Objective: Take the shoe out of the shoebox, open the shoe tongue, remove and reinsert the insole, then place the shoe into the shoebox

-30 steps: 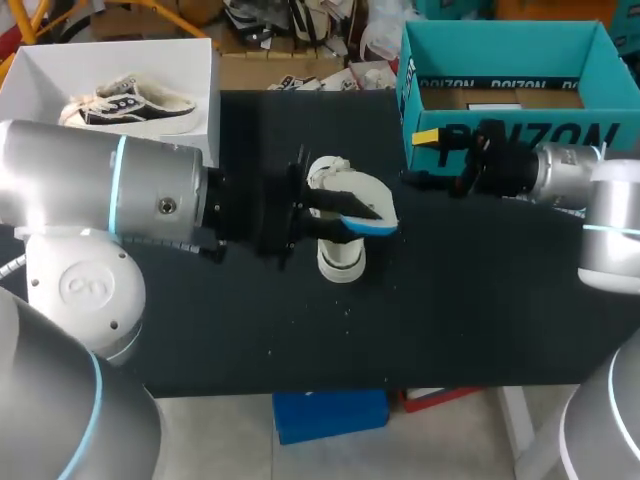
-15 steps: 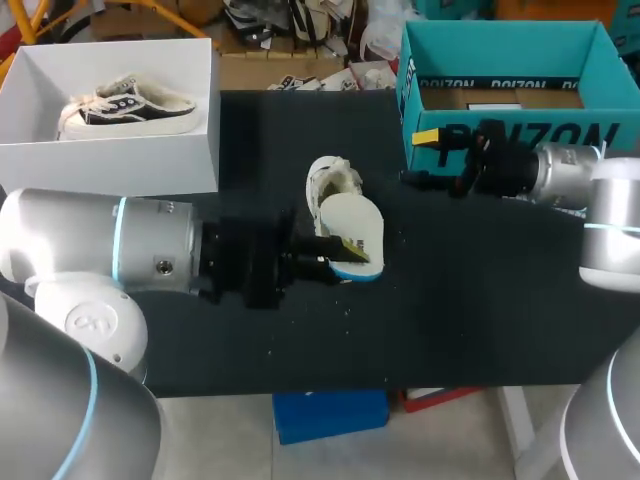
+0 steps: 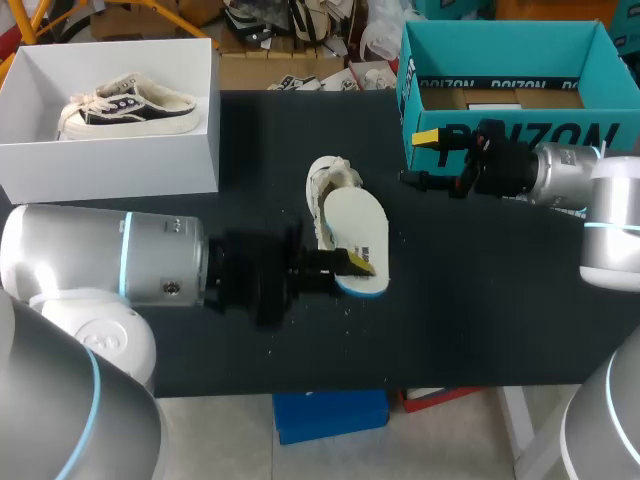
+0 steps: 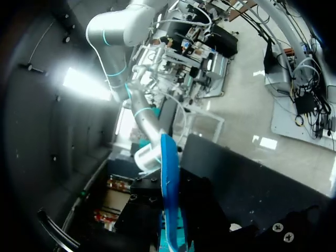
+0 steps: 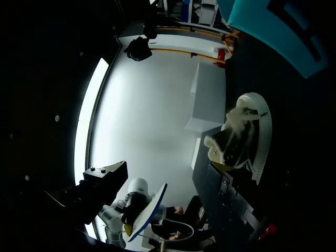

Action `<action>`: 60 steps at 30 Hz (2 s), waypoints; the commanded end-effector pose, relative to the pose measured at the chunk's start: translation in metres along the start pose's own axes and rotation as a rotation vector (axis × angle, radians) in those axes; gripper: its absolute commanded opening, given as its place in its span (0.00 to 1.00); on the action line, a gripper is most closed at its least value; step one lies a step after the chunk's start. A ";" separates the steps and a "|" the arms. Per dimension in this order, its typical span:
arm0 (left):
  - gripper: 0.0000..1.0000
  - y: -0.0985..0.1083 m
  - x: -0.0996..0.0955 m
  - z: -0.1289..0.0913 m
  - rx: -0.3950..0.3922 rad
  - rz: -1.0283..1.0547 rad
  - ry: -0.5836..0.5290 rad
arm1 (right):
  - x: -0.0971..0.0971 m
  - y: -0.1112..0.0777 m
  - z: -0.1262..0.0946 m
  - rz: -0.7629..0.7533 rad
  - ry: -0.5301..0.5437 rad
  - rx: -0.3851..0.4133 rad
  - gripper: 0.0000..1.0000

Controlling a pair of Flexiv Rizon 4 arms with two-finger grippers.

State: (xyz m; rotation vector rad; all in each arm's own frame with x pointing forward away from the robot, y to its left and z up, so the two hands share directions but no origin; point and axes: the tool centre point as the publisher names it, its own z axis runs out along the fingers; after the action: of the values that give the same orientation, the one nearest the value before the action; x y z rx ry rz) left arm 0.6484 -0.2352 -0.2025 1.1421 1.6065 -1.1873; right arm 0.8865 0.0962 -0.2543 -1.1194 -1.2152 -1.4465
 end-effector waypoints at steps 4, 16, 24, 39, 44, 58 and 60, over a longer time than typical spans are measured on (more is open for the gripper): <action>0.00 0.013 0.038 0.013 -0.027 0.120 -0.131 | 0.000 0.000 0.000 0.001 -0.001 0.000 1.00; 0.00 0.048 0.048 0.031 0.032 0.285 -0.162 | 0.000 0.000 0.000 0.001 -0.001 0.000 1.00; 0.00 0.086 0.047 0.042 0.013 0.383 -0.118 | 0.000 0.000 0.000 0.001 -0.001 0.000 1.00; 0.00 0.116 0.045 0.048 -0.022 0.371 -0.112 | 0.000 0.000 0.000 0.001 -0.001 0.000 1.00; 0.00 0.116 0.045 0.048 -0.022 0.371 -0.112 | 0.000 0.000 0.000 0.001 -0.001 0.000 1.00; 0.00 0.138 0.045 0.047 -0.037 0.412 -0.170 | 0.000 0.000 0.000 0.001 -0.001 0.000 1.00; 0.00 0.142 0.042 0.047 -0.041 0.417 -0.178 | 0.000 0.000 0.000 0.001 -0.001 0.000 1.00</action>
State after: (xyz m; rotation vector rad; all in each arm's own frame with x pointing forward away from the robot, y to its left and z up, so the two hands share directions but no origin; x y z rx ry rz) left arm 0.7745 -0.2516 -0.2853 1.2346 1.1909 -0.9455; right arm 0.8864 0.0960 -0.2539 -1.1202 -1.2162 -1.4457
